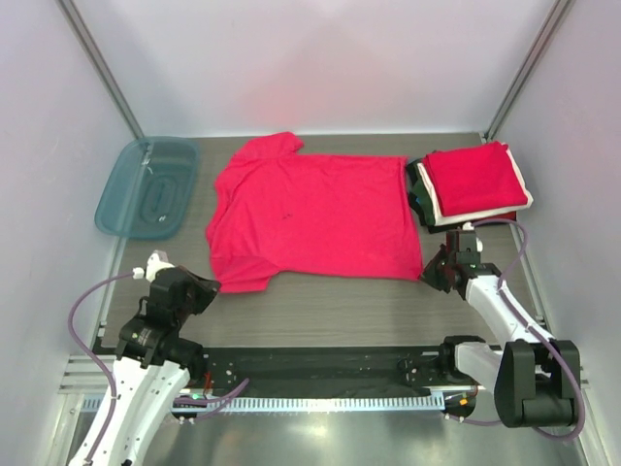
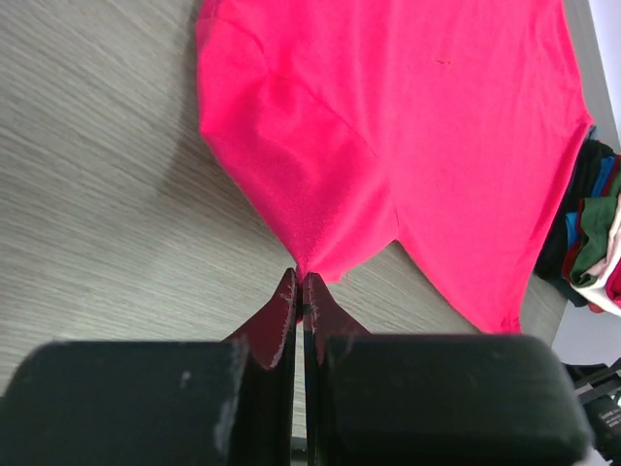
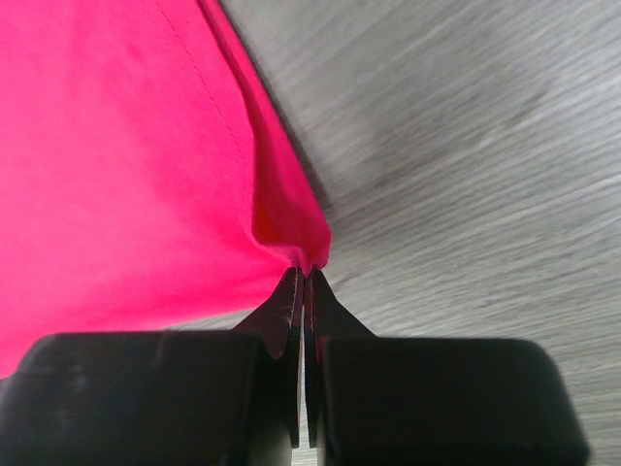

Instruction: Fold and stack the t-shirts

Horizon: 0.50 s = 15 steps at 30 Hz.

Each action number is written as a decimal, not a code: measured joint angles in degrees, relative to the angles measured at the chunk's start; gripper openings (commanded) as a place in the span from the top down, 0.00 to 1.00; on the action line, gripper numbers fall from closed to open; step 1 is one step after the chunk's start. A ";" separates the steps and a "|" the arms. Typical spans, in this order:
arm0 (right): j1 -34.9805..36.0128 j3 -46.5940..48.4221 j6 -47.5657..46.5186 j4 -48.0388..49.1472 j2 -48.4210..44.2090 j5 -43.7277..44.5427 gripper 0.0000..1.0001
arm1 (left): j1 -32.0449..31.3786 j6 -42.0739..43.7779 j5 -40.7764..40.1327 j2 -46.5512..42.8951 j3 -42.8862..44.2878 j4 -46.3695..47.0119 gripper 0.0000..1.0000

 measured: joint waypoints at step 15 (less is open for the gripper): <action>3.56 9.31 1.25 -2.01 8.70 6.01 0.99 | -0.31 3.19 -4.20 12.48 2.21 5.51 1.00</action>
